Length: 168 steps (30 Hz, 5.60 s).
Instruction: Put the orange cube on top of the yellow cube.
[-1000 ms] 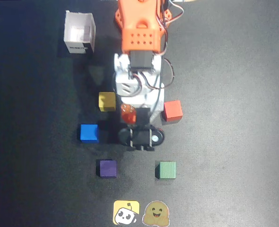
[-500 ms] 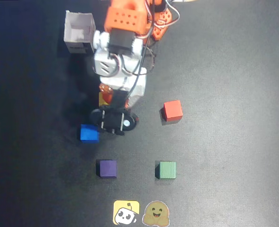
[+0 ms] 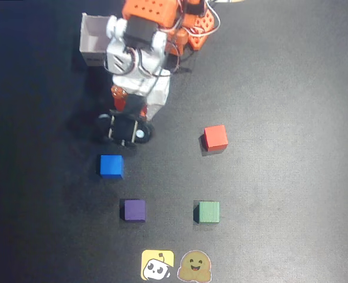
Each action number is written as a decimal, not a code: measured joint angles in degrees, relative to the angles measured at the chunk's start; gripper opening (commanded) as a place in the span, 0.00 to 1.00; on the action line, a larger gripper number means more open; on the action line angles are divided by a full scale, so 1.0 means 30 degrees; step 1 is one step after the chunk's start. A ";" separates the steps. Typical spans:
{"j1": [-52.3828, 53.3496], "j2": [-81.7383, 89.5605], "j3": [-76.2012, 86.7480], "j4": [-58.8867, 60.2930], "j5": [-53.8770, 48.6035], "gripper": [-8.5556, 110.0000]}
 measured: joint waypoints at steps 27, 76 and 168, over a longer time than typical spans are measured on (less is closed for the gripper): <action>0.0937 0.0937 0.2666 -0.2139 -0.1348 0.21; -0.0029 -0.1084 -0.2285 0.0439 -0.1230 0.20; -0.3252 1.6055 0.9053 0.1758 -0.0146 0.07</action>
